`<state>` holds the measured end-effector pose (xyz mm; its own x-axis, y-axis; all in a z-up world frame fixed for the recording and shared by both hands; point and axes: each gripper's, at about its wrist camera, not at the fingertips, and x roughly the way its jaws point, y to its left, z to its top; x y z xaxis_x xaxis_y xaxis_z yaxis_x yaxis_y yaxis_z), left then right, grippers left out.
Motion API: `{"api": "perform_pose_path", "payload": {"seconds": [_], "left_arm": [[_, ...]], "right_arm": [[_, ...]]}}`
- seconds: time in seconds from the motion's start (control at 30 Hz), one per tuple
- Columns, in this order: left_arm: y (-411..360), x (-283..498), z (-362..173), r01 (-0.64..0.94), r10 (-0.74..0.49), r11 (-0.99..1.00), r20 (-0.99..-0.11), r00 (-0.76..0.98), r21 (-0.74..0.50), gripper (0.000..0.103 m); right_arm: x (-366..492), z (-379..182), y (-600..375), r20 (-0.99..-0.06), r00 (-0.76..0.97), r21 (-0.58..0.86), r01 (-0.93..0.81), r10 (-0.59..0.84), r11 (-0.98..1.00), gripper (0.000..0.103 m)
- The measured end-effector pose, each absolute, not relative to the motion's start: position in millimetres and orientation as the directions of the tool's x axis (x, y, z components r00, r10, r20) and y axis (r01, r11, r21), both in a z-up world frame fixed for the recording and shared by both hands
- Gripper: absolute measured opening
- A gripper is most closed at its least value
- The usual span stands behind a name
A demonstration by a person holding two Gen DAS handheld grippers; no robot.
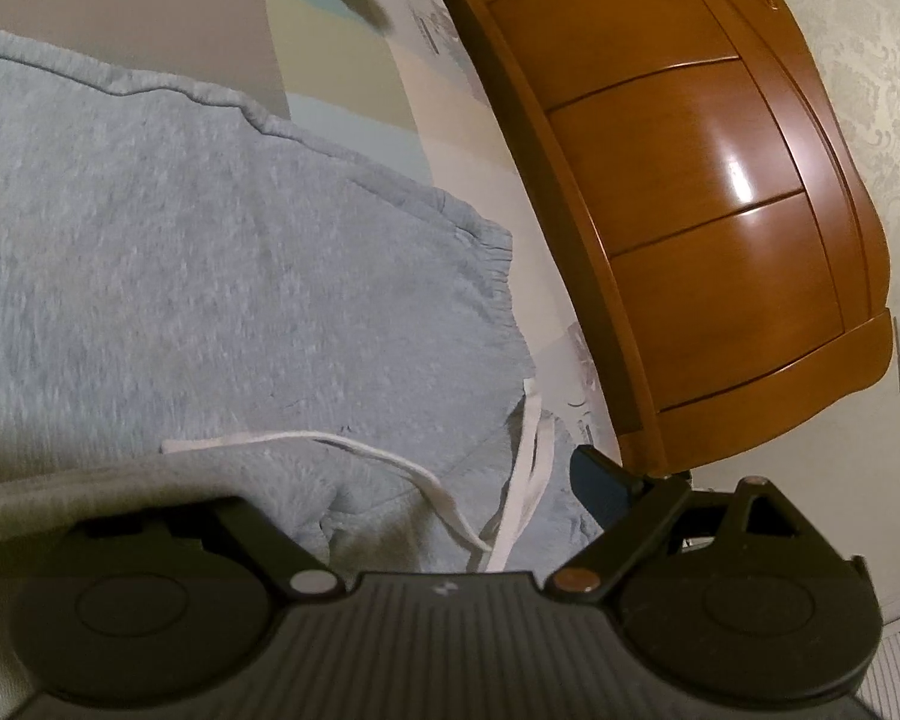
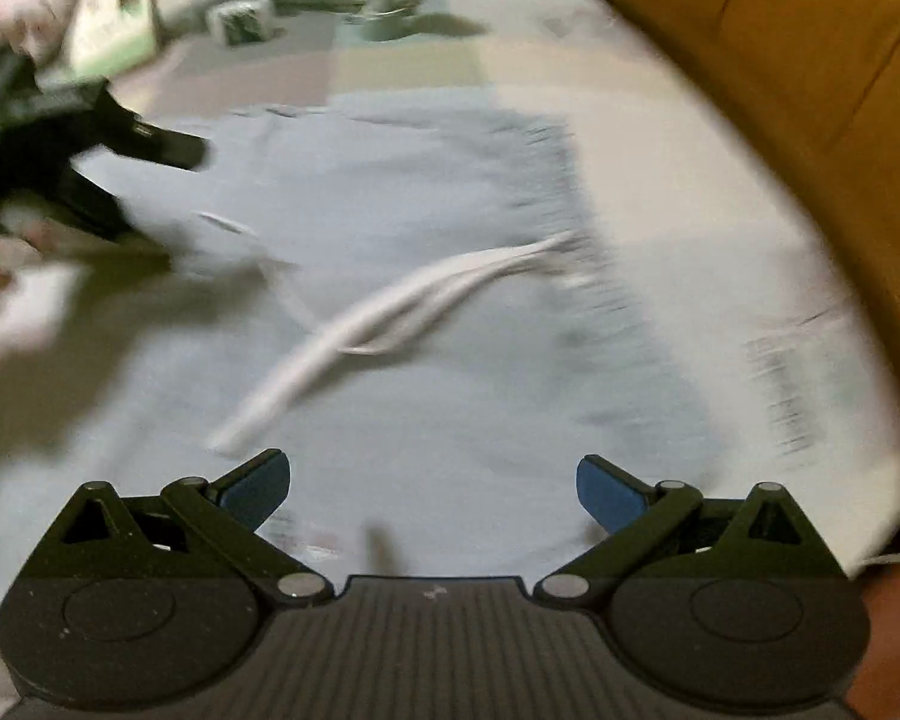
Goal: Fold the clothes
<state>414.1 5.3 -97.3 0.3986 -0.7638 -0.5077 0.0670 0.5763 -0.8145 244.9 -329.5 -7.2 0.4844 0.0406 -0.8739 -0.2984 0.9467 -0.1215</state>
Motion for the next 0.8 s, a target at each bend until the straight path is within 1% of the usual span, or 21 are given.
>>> {"api": "perform_pose_path", "payload": {"seconds": [0.07,0.1,0.17,0.33,0.43,0.47,0.53,0.6,0.73,0.8], "left_arm": [[5,413,-97,0.063,-0.76,0.581,-0.513,0.399,-0.811,0.091],[4,413,-97,0.065,-0.758,0.586,-0.517,0.397,-0.808,0.091],[4,413,-95,0.068,-0.753,0.596,-0.528,0.392,-0.8,0.091],[5,419,-91,0.071,-0.747,0.614,-0.55,0.373,-0.786,0.09],[6,419,-88,0.082,-0.752,0.611,-0.545,0.37,-0.787,0.09],[7,418,-88,0.083,-0.755,0.608,-0.543,0.368,-0.789,0.09],[8,418,-89,0.085,-0.76,0.603,-0.539,0.363,-0.793,0.09],[9,417,-89,0.084,-0.766,0.596,-0.533,0.36,-0.799,0.09],[12,419,-91,0.076,-0.773,0.583,-0.524,0.357,-0.809,0.09],[12,419,-92,0.077,-0.774,0.583,-0.524,0.355,-0.809,0.09]], "right_arm": [[240,-7,-324,-0.831,0.556,-0.219,-0.331,0.001,0.918,0.103],[236,-8,-319,-0.804,0.595,-0.25,-0.358,0.013,0.9,0.103],[229,-16,-301,-0.769,0.627,-0.236,-0.46,0.125,0.856,0.103],[234,-40,-240,-0.795,0.502,-0.075,-0.639,0.341,0.765,0.103],[246,-51,-211,-0.785,0.438,0.016,-0.692,0.438,0.722,0.103],[253,-54,-204,-0.785,0.395,0.075,-0.705,0.478,0.705,0.103],[267,-61,-191,-0.776,0.32,0.181,-0.712,0.544,0.678,0.103],[281,-69,-179,-0.765,0.274,0.252,-0.706,0.583,0.662,0.103],[308,-88,-163,-0.76,0.218,0.338,-0.672,0.612,0.659,0.103],[315,-93,-160,-0.741,0.204,0.382,-0.656,0.64,0.651,0.103]]}}
